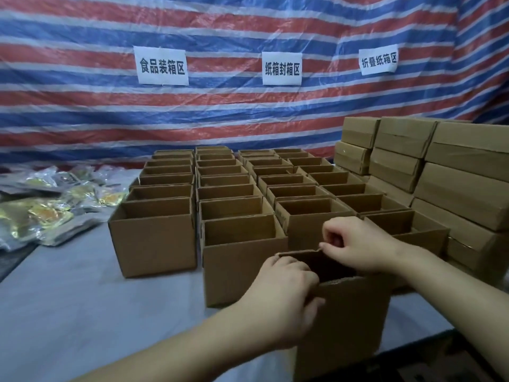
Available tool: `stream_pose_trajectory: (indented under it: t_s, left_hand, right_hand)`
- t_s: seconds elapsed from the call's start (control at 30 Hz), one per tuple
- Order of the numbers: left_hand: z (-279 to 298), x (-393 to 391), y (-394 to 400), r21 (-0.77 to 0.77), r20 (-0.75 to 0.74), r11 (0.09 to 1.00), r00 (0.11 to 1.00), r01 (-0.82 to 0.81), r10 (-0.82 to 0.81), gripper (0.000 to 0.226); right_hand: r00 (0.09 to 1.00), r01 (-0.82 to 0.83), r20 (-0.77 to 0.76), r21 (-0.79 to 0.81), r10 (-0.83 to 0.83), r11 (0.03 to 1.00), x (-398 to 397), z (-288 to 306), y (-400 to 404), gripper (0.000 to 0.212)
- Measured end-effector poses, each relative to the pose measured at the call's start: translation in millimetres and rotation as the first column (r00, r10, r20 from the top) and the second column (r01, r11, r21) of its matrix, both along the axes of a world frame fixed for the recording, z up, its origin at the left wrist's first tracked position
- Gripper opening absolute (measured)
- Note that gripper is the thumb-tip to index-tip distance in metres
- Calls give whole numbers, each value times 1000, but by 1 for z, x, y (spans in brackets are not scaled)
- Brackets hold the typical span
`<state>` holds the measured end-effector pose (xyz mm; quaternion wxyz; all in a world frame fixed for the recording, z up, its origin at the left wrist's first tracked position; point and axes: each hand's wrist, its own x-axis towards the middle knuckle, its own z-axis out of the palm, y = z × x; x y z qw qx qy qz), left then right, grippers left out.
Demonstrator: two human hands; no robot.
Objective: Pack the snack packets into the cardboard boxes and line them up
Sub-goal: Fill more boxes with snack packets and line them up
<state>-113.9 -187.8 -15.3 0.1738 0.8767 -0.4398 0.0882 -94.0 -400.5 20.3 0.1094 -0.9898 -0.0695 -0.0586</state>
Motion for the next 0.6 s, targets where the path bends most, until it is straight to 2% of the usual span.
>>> stream_pose_trajectory:
  t_s: [0.1, 0.2, 0.3, 0.4, 0.47, 0.53, 0.6]
  left_hand:
    - [-2, -16, 57, -25, -84, 1000, 996, 4, -6, 29]
    - [-8, -22, 119, 12, -152, 1000, 988, -9, 10, 32]
    - [-17, -20, 178, 17, -176, 999, 983, -52, 54, 29]
    - [-23, -20, 225, -17, -151, 990, 979, -143, 138, 32]
    - [-19, -18, 246, -92, -183, 966, 958, -240, 221, 38]
    - [-15, -9, 261, -250, -199, 907, 934, -340, 295, 39]
    - [-14, 11, 269, -300, -174, 855, 906, -423, 387, 36]
  right_hand:
    - [991, -127, 44, -65, 130, 990, -13, -9, 44, 14]
    - [969, -249, -7, -61, 249, 967, -23, -21, 88, 38]
    - [948, -316, -41, 5, 316, 949, -20, -30, 133, 31]
    - [934, -356, 11, 0, 356, 934, -3, -34, 180, 24]
    - [927, -376, 18, 6, 376, 927, 12, -35, 210, 27]
    - [918, -396, 7, -3, 396, 918, 30, -36, 237, 28]
    - [913, -409, -7, 1, 409, 913, 45, -37, 261, 25]
